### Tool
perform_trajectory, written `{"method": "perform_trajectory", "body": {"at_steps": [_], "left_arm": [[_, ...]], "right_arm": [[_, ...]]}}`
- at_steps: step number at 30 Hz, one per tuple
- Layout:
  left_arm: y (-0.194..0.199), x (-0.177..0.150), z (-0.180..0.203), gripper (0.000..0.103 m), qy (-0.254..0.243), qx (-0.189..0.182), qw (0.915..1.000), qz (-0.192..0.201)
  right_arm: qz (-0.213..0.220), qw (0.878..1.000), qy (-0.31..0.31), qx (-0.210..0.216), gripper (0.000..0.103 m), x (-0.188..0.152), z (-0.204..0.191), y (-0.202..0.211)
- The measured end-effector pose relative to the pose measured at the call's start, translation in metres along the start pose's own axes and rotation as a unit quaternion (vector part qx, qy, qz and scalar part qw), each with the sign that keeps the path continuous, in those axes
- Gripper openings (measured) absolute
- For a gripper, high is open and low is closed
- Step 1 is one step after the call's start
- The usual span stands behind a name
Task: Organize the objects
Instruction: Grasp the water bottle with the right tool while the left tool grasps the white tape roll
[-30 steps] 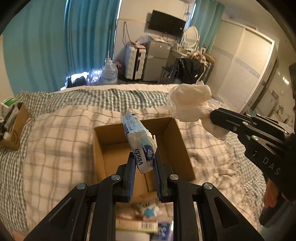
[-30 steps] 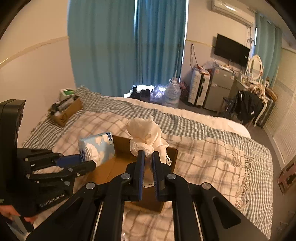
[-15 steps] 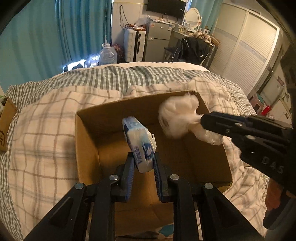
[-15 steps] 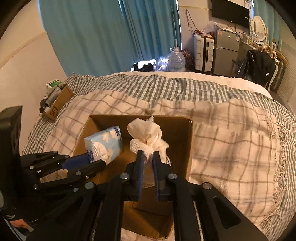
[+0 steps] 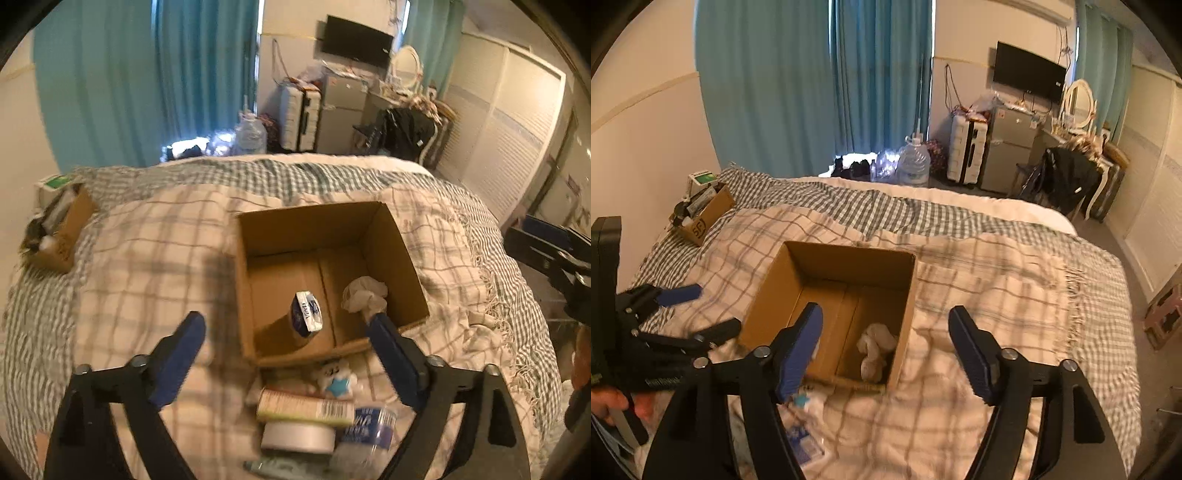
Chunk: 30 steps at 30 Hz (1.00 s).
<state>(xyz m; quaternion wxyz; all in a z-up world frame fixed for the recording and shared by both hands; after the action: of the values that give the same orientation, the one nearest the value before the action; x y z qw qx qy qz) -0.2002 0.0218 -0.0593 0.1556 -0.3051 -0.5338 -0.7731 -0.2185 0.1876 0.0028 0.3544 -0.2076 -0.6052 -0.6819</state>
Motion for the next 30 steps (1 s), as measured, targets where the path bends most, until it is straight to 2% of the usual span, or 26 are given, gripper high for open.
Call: {"method": "perform_trajectory", "body": {"at_steps": [2, 4, 10, 12, 16, 21, 25, 27, 30], "left_arm": [[0.017, -0.009, -0.002, 0.099, 0.002, 0.005, 1.0, 0.008], [0.035, -0.018, -0.004, 0.101, 0.006, 0.011, 0.9998, 0.015], [0.072, -0.052, -0.012, 0.103, 0.026, 0.028, 0.9986, 0.036], [0.074, -0.068, -0.014, 0.103, 0.034, 0.036, 0.9981, 0.038], [0.061, -0.1, -0.016, 0.103, 0.052, 0.041, 0.9975, 0.025], [0.025, -0.139, -0.012, 0.103, 0.056, 0.043, 0.9974, -0.011], [0.002, -0.161, -0.016, 0.103, 0.038, 0.063, 0.9957, -0.055], [-0.001, -0.167, -0.022, 0.103, 0.05, 0.071, 0.9936, -0.072], [0.002, -0.166, -0.029, 0.103, 0.064, 0.054, 0.9941, -0.068]], "right_arm": [[0.003, 1.0, 0.011, -0.001, 0.084, -0.009, -0.001, 0.021], [0.008, 1.0, 0.018, 0.003, 0.09, -0.018, -0.004, 0.042], [0.032, 0.998, 0.044, -0.013, 0.102, -0.045, -0.016, 0.087], [0.04, 0.998, 0.049, -0.017, 0.103, -0.057, -0.022, 0.092], [0.02, 0.999, 0.041, -0.014, 0.103, -0.091, -0.034, 0.076], [-0.013, 0.999, 0.034, -0.036, 0.103, -0.136, -0.04, 0.04], [-0.059, 0.998, 0.033, 0.001, 0.103, -0.17, -0.053, 0.013], [-0.079, 0.996, 0.042, 0.01, 0.103, -0.18, -0.061, 0.002], [-0.102, 0.993, 0.057, 0.015, 0.103, -0.187, -0.071, -0.009]]}}
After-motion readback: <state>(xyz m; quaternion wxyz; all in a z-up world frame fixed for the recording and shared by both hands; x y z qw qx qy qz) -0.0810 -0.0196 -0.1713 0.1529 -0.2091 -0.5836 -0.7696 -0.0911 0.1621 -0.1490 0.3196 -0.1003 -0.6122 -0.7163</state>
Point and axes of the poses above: each gripper's, at about its wrist camera, not at the fingertips, and y roughly against the way its jaws point, z to its right, x to its top, the point moved 9 cm from there along -y, roughly the way its jaws point, and after that the axes turned 13 degrees about -x, right-handed, at the moved point
